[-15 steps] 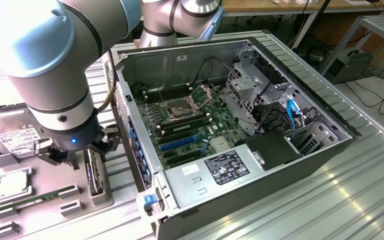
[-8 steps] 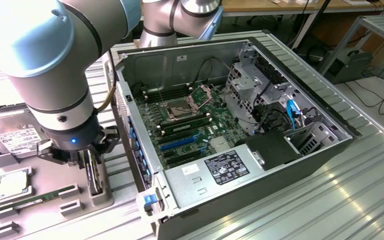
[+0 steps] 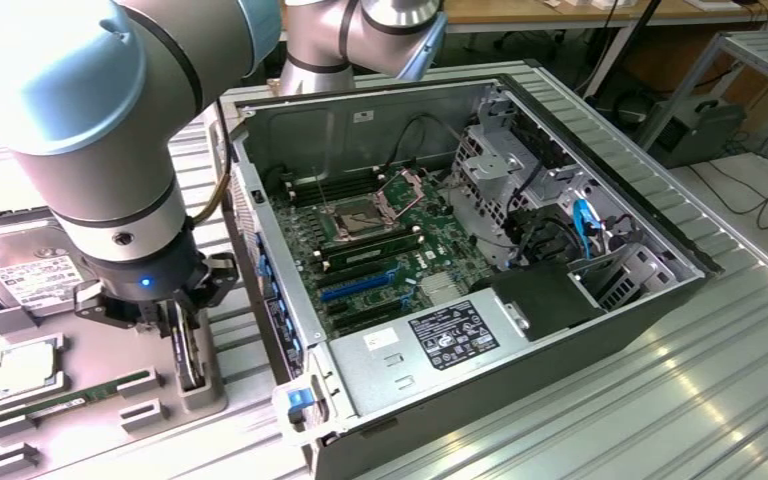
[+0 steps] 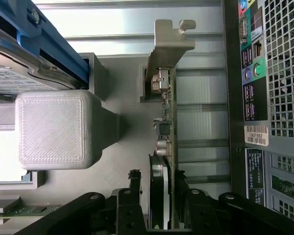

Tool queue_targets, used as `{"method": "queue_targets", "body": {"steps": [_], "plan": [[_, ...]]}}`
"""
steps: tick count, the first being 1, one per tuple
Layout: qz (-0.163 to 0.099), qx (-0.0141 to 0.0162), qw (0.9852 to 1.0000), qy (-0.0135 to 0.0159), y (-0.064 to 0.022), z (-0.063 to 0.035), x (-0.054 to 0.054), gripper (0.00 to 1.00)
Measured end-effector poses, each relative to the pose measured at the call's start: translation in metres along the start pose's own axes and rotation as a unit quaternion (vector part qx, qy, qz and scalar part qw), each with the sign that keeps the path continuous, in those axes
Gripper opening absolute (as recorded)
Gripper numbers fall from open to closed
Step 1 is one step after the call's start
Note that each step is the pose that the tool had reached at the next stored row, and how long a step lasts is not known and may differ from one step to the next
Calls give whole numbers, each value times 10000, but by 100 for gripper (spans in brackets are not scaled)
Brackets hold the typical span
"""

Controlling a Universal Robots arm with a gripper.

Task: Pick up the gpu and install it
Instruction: 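Pick up the gpu and move the gpu toward the slot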

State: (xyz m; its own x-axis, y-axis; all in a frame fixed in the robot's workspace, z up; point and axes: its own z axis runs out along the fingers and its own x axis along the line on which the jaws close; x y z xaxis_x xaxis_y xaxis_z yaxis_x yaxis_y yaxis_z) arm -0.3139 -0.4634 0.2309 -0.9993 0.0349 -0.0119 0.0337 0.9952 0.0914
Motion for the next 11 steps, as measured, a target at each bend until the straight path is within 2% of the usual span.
{"method": "queue_targets", "body": {"steps": [1, 2, 11], "plan": [[0, 0, 10000, 0, 0, 0, 0, 38], [0, 0, 10000, 0, 0, 0, 0, 31], [0, 0, 10000, 0, 0, 0, -16, 28]]}}
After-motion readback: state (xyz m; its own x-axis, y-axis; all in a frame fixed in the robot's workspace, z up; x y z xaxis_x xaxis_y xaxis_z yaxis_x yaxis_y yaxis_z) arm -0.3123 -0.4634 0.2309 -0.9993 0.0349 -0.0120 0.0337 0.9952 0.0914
